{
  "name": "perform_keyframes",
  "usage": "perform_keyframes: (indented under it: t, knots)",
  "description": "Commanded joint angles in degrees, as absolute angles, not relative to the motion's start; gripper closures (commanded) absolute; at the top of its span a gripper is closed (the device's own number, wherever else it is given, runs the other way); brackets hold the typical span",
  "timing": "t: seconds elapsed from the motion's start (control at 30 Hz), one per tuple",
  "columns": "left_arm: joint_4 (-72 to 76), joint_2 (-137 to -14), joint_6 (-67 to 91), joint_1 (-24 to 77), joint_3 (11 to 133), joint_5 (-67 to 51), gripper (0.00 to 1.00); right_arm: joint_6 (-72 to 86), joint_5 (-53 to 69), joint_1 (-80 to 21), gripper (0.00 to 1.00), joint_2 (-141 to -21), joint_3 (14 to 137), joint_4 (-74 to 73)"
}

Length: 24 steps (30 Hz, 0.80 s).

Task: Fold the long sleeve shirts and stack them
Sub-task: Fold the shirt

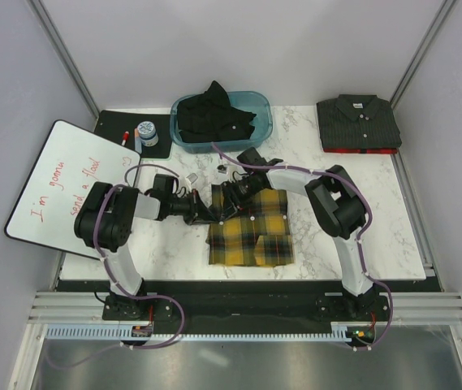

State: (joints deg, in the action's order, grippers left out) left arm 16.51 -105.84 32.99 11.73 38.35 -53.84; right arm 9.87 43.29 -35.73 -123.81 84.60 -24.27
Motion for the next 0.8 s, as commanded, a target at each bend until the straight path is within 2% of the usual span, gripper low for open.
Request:
perform_keyframes:
  t: [0.0,0.1,0.23,0.43,0.47,0.57,0.63,0.67,0.77]
  knots:
    - [1.8,-98.4,19.6,12.1,45.0,-46.8,0.98,7.5,38.9,-34.8,0.53,-119.4,86.1,-26.3]
    - [-12.4,-92.9,11.4,12.0,49.9,-43.2,0.98,5.6,39.8,-31.5,0.42,-114.1,86.9,-31.1]
    - [-32.0,-90.4,0.1,12.0,60.8,-37.8,0.98,3.9,43.5,-22.7,0.36,-106.5,86.3,-36.0]
    - [-53.2,-96.5,-16.3,13.9,93.8,-24.5,0.98,0.4,46.4,-10.7,0.34,-99.2,83.6,-40.8]
    - [-59.1,-98.2,-20.4,14.7,104.7,-18.9,0.98,0.4,47.3,-9.5,0.34,-98.8,83.0,-41.8]
    - [-65.4,-102.5,-27.0,19.2,120.1,-7.9,0.98,-1.7,49.9,-5.4,0.34,-97.7,81.7,-43.2]
    - [-66.3,-103.4,-30.5,25.8,121.6,-1.8,0.98,-2.6,51.5,-2.9,0.33,-97.6,81.1,-43.9]
    - [-66.3,-103.4,-32.8,28.2,119.6,3.4,0.98,-2.9,52.0,-2.1,0.34,-97.7,80.5,-44.6]
    - [-65.8,-104.7,-32.4,35.6,111.6,8.8,0.98,-3.1,54.7,0.3,0.33,-98.4,78.6,-45.3]
